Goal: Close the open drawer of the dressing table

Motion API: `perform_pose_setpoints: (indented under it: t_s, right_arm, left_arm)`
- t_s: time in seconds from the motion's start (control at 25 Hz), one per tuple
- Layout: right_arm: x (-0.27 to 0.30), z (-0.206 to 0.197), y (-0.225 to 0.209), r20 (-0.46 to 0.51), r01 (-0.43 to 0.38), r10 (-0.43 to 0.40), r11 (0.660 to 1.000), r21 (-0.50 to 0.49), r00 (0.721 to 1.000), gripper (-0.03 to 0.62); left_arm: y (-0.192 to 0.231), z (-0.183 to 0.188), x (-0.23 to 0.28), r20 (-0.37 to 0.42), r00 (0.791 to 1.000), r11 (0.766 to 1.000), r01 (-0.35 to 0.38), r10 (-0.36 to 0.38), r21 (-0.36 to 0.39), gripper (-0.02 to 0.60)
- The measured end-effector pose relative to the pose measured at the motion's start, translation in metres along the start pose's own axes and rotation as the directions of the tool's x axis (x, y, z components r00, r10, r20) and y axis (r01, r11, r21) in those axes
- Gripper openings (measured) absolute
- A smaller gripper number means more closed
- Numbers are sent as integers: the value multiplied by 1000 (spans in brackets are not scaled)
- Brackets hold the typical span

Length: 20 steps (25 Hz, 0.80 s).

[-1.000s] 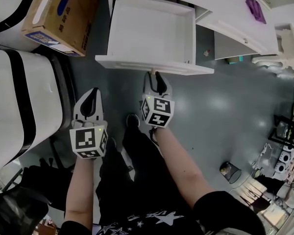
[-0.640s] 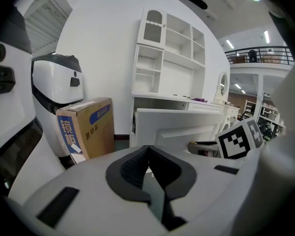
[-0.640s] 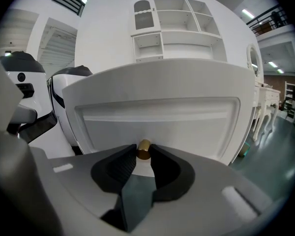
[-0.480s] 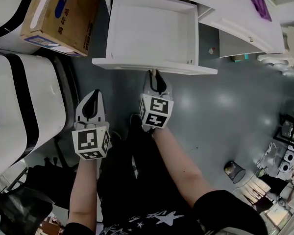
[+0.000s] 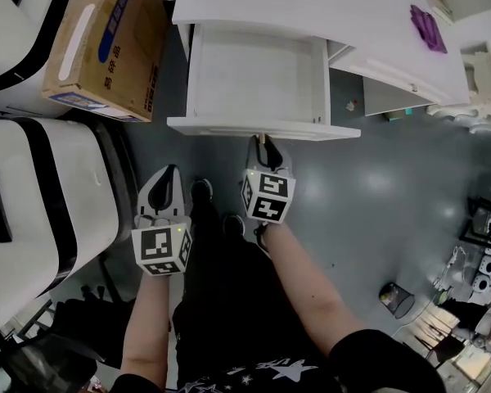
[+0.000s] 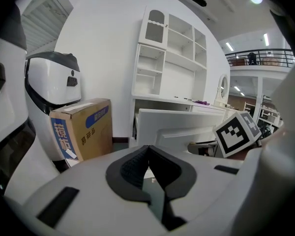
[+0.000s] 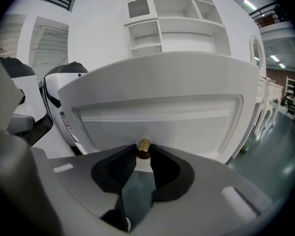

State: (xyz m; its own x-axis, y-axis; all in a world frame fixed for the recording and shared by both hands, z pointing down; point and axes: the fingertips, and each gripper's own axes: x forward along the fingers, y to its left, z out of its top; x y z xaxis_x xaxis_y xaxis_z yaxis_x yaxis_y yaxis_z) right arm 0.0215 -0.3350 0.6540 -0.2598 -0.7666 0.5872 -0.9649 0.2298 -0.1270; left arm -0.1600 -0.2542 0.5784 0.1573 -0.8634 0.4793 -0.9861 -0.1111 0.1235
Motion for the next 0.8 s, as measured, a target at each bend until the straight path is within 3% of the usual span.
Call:
perform_pose_setpoints:
  t_s: [0.8]
  right_arm:
    - [81, 56, -17, -76, 98, -98, 995, 3, 992, 89]
  left_arm:
    - [53, 64, 117, -11, 993, 993, 117, -117, 3, 9]
